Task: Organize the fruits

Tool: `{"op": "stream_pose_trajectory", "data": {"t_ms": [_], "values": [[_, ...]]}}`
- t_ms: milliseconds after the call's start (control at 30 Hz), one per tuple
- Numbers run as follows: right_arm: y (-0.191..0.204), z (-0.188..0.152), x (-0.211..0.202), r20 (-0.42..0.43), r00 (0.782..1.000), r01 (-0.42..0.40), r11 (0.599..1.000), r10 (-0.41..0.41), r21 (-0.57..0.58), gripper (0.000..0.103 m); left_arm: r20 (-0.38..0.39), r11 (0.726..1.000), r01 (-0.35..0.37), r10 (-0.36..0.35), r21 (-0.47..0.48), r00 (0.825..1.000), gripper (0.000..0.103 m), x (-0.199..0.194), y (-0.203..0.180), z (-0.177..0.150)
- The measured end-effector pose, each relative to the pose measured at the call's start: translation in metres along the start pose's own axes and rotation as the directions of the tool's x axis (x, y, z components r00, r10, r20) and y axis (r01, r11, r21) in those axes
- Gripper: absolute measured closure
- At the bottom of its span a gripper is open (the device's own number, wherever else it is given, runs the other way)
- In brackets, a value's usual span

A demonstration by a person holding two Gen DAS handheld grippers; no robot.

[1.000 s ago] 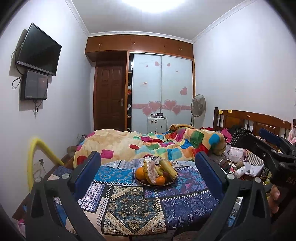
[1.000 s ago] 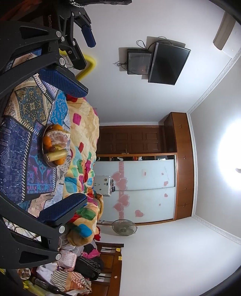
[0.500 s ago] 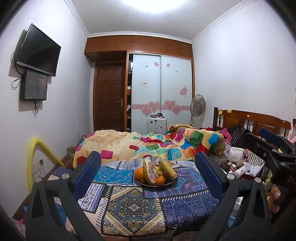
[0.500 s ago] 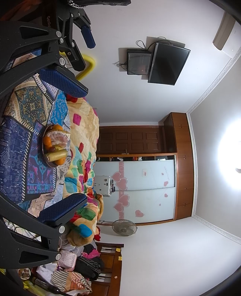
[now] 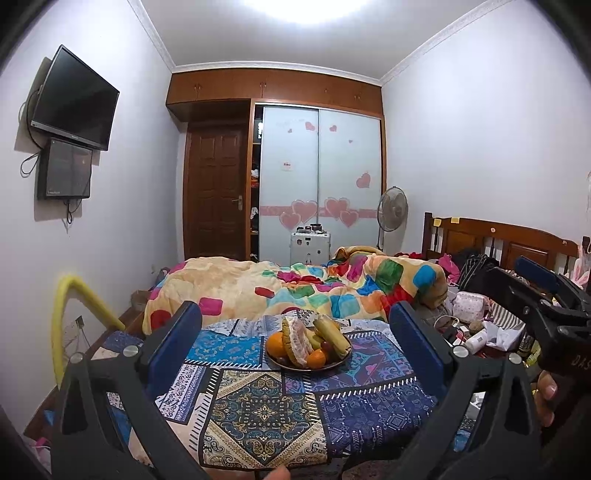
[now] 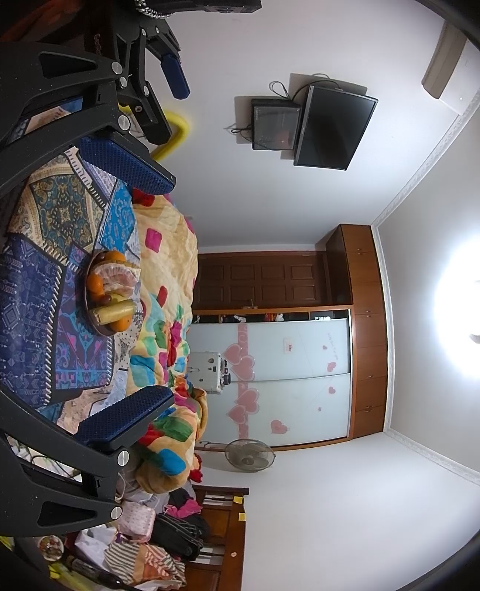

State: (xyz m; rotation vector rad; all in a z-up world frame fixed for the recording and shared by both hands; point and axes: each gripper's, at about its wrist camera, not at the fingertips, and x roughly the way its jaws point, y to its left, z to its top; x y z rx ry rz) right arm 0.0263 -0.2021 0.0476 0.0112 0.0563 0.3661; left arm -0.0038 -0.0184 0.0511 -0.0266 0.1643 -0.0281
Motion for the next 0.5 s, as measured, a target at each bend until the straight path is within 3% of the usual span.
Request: {"op": "stream_pose_trajectory", "data": {"t_ms": [500], "values": [[-0.0018, -0.001, 0.0042, -0.018, 1.0, 0.009, 1.0, -0.009, 0.004, 0.0, -0.009, 1.0, 0.022, -0.022, 0.003, 1.0, 0.0, -0.0004, 0.0015, -0.0023]]}}
